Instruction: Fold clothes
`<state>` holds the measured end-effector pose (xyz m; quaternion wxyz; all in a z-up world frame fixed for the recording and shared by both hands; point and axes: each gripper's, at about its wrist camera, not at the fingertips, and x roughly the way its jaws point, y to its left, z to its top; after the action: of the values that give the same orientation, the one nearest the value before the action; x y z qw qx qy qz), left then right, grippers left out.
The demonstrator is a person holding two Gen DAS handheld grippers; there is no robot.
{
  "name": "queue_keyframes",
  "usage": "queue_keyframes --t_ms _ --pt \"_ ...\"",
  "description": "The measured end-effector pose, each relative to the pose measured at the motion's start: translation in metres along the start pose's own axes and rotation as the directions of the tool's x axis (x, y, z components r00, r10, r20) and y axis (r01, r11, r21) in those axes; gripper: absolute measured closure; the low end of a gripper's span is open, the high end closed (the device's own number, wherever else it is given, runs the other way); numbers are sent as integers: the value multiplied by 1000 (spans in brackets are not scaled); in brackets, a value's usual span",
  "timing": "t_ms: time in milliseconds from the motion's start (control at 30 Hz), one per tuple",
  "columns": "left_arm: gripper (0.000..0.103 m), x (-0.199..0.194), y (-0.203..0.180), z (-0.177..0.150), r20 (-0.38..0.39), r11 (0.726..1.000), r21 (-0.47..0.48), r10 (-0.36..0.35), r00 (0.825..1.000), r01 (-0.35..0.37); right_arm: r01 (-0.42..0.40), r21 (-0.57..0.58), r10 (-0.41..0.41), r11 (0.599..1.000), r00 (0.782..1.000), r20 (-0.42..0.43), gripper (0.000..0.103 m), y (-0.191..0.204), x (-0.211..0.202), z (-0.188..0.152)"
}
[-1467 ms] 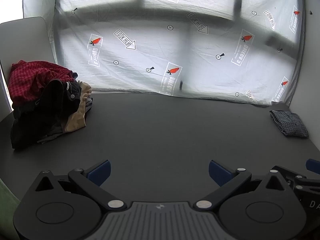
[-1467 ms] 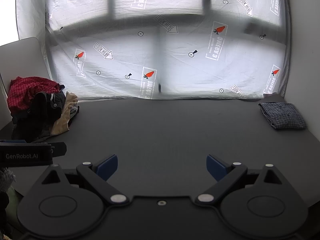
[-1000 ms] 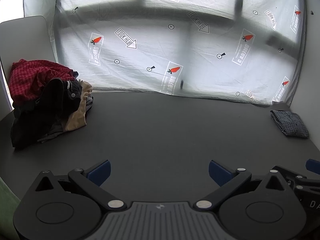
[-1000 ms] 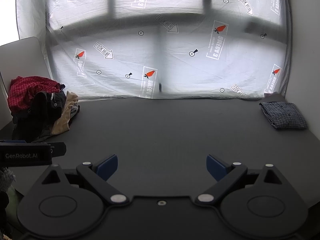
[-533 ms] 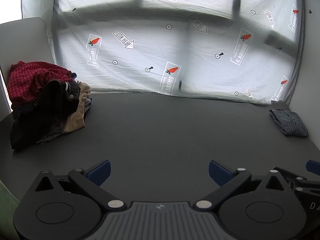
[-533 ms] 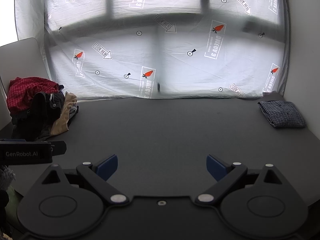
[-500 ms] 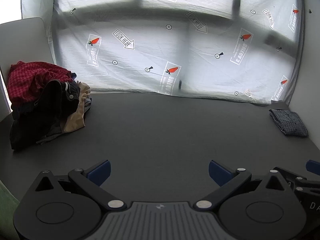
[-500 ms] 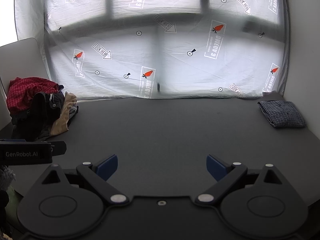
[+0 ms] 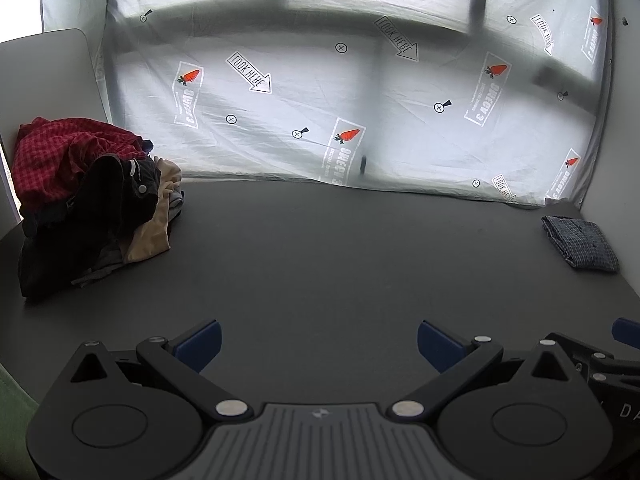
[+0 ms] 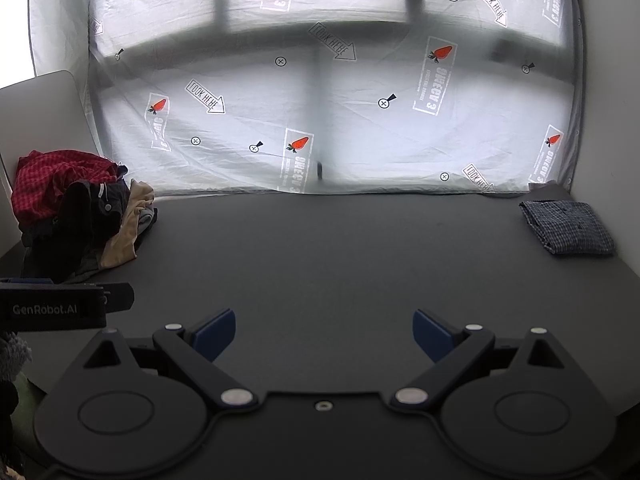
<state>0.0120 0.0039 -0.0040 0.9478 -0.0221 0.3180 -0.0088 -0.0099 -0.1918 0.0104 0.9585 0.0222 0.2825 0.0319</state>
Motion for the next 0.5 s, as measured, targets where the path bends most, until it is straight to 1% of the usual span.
queue_keyframes --t_ms 400,500 --pt "0 13 2 5 -16 1000 -8 -14 1000 14 14 6 -14 1000 1000 -11 7 2 8 -1" --pt "0 23 -1 5 -53 999 -25 -42 998 41 20 1 -20 1000 1000 -21 7 1 10 -7"
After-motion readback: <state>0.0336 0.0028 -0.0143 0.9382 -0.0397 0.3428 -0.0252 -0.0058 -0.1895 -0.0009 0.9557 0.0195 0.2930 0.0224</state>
